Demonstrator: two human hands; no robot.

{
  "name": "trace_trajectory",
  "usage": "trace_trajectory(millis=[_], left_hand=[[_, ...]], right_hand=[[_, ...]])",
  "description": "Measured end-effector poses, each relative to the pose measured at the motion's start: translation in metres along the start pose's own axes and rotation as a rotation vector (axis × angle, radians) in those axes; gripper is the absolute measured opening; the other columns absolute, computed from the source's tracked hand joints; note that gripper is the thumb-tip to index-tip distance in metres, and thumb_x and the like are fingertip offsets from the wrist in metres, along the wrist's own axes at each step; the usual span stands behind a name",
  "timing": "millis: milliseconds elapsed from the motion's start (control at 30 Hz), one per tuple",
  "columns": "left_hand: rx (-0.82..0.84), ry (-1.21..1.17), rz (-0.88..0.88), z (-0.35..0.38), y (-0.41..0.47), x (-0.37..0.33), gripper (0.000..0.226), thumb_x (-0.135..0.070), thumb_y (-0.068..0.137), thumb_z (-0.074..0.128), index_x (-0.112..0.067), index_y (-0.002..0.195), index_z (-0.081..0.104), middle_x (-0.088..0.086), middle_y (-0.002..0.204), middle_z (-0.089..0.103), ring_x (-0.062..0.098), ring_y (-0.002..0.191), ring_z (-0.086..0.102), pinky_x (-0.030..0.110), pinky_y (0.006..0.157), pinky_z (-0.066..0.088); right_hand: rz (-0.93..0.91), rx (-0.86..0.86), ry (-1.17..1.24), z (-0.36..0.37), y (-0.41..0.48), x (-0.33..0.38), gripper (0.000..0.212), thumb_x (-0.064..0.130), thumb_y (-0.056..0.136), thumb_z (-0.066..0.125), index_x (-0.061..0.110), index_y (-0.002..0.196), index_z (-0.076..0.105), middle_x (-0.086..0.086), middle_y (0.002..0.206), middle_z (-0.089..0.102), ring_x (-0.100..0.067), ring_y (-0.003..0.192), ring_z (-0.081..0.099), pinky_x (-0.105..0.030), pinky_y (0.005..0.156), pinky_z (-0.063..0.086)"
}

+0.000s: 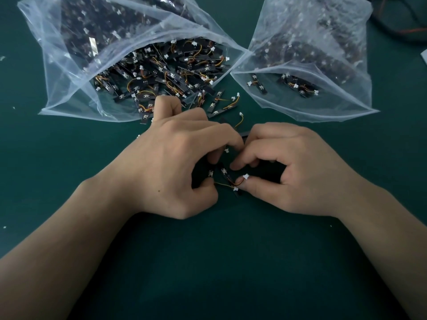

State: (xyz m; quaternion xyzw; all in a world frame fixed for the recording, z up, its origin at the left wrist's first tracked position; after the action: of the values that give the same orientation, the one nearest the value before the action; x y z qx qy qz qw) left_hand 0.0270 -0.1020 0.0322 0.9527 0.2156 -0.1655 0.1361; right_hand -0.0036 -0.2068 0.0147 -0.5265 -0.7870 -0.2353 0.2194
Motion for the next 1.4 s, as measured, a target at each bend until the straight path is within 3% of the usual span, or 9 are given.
trace_trajectory(millis=[233, 500, 667, 1000, 1200, 1400], left_hand=[[-0.016, 0.005, 0.002, -0.001, 0.0, 0.0, 0.04, -0.026, 0.062, 0.064, -0.026, 0.102, 0.068, -0.013, 0.073, 0.054, 0.014, 0.079, 0.053, 0.04, 0.085, 0.021], [-0.018, -0.013, -0.018, -0.002, -0.001, 0.001, 0.044, -0.019, 0.061, 0.065, -0.023, 0.105, 0.07, -0.014, 0.071, 0.053, 0.013, 0.078, 0.053, 0.041, 0.086, 0.023], [-0.03, -0.033, -0.027, -0.002, -0.001, 0.002, 0.043, -0.02, 0.061, 0.068, -0.023, 0.104, 0.07, -0.014, 0.071, 0.054, 0.013, 0.078, 0.053, 0.041, 0.086, 0.023], [-0.029, -0.026, -0.016, -0.001, 0.0, 0.0, 0.038, -0.019, 0.062, 0.067, -0.024, 0.1, 0.071, -0.012, 0.069, 0.056, 0.015, 0.077, 0.055, 0.039, 0.087, 0.021], [-0.024, -0.023, -0.019, 0.0, 0.0, 0.0, 0.03, -0.022, 0.065, 0.067, -0.025, 0.095, 0.071, -0.011, 0.069, 0.056, 0.015, 0.075, 0.054, 0.039, 0.086, 0.022], [-0.025, -0.012, -0.003, 0.0, 0.0, 0.0, 0.009, -0.023, 0.072, 0.065, -0.025, 0.08, 0.069, -0.011, 0.068, 0.053, 0.017, 0.075, 0.052, 0.045, 0.086, 0.025]], right_hand=[[-0.006, 0.007, -0.003, 0.001, 0.0, 0.001, 0.016, 0.039, 0.088, 0.074, 0.028, 0.099, 0.079, 0.008, 0.092, 0.065, -0.015, 0.086, 0.063, -0.043, 0.073, 0.052], [-0.04, 0.06, -0.02, 0.001, -0.002, 0.006, 0.021, 0.031, 0.086, 0.071, 0.025, 0.104, 0.079, 0.007, 0.092, 0.063, -0.015, 0.087, 0.061, -0.04, 0.082, 0.049], [-0.046, 0.078, -0.041, 0.004, -0.002, 0.008, 0.035, 0.051, 0.083, 0.078, 0.025, 0.106, 0.079, 0.006, 0.092, 0.062, -0.016, 0.086, 0.06, -0.04, 0.085, 0.047], [-0.063, 0.067, -0.027, 0.003, -0.001, 0.009, 0.015, 0.041, 0.083, 0.08, 0.027, 0.085, 0.077, 0.012, 0.086, 0.062, -0.012, 0.082, 0.058, -0.045, 0.08, 0.047], [-0.088, 0.081, -0.023, 0.007, -0.001, 0.01, 0.006, 0.035, 0.088, 0.078, 0.03, 0.09, 0.08, 0.011, 0.087, 0.062, -0.01, 0.083, 0.058, -0.042, 0.082, 0.045], [-0.071, 0.094, -0.031, 0.008, -0.001, 0.008, 0.012, 0.037, 0.087, 0.078, 0.031, 0.097, 0.08, 0.011, 0.089, 0.063, -0.009, 0.083, 0.057, -0.035, 0.083, 0.043]])
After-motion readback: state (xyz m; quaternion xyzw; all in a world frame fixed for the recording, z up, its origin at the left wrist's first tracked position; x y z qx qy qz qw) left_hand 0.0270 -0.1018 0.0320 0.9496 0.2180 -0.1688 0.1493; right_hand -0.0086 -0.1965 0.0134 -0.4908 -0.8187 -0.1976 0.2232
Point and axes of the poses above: each hand's wrist, its own y-axis towards the middle knuckle, its own z-axis out of the palm, x = y × z, the point moved 10 cm from there along y, towards the middle knuckle
